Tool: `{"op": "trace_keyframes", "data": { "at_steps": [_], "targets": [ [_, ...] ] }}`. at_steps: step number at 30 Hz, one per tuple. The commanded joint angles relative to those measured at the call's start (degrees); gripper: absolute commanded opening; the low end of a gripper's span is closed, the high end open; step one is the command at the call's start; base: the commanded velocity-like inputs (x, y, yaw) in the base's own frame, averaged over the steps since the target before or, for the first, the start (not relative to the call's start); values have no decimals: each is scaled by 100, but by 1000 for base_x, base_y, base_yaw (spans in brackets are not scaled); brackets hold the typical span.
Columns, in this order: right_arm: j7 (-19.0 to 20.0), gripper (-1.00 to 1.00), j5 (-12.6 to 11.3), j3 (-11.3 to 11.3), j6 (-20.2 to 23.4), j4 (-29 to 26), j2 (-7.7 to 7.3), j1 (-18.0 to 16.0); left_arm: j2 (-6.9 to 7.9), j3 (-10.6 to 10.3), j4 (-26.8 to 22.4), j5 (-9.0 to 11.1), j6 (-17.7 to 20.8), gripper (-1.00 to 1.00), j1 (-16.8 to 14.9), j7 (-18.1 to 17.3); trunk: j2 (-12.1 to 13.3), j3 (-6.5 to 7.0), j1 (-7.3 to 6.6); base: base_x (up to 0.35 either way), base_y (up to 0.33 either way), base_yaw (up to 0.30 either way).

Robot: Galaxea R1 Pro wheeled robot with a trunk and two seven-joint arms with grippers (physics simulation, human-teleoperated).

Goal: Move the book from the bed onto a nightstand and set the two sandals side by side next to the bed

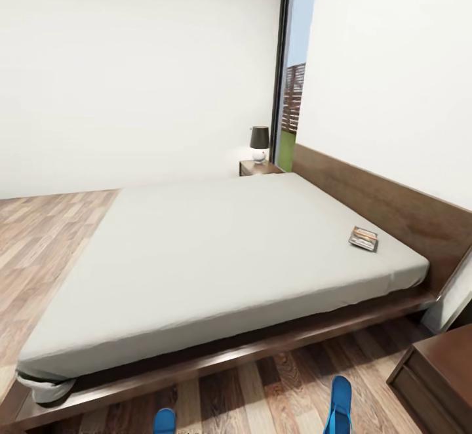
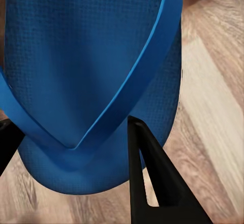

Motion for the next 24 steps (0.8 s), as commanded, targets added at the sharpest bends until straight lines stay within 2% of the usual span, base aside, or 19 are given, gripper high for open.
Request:
{"op": "trace_keyframes", "data": {
  "at_steps": [1,13,21,24],
  "targets": [
    [35,-100,-20,-15,-28,25,-2,-10,1,-47,9,50,-21,-100,-7,-17,-3,-5,-1,0,0,100],
    [35,-100,-20,-16,-27,25,-2,-10,-3,-50,9,50,-21,-100,-6,-17,-3,-5,-1,0,-123,12],
    [35,-100,-20,-15,-29,25,-2,-11,1,-46,9,50,-20,-100,-7,-23,-3,-5,-1,0,-13,1],
    [33,-100,-20,-17,-26,25,-2,-12,1,-46,9,50,-21,-100,-6,-25,-3,-5,-1,0,0,158]
  ]
}}
